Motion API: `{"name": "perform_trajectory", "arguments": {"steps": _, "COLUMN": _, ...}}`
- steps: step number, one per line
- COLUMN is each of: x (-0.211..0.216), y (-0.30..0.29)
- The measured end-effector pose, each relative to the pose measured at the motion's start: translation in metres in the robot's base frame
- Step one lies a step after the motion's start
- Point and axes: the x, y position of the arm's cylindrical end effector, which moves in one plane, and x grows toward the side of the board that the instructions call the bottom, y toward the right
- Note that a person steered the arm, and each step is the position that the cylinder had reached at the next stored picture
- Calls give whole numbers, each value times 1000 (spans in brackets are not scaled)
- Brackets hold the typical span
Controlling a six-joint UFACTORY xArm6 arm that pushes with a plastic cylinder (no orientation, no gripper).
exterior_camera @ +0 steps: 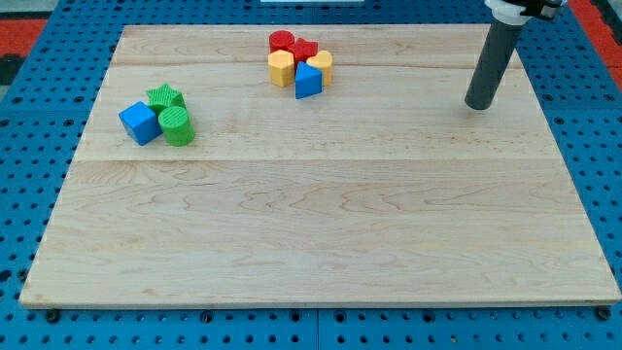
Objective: Move your arm towards the top center of the board
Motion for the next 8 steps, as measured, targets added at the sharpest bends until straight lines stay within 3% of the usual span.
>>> {"name": "perform_trajectory", "arguments": {"steps": 1, "x": -3, "y": 0}}
{"name": "perform_trajectory", "arguments": {"steps": 3, "x": -88, "y": -19}}
{"name": "perform_trajectory", "arguments": {"steps": 5, "x": -159, "y": -132}}
{"name": "perform_trajectory", "arguments": {"steps": 7, "x": -163, "y": -217}}
{"name": "perform_trajectory", "arguments": {"steps": 8, "x": -163, "y": -219}}
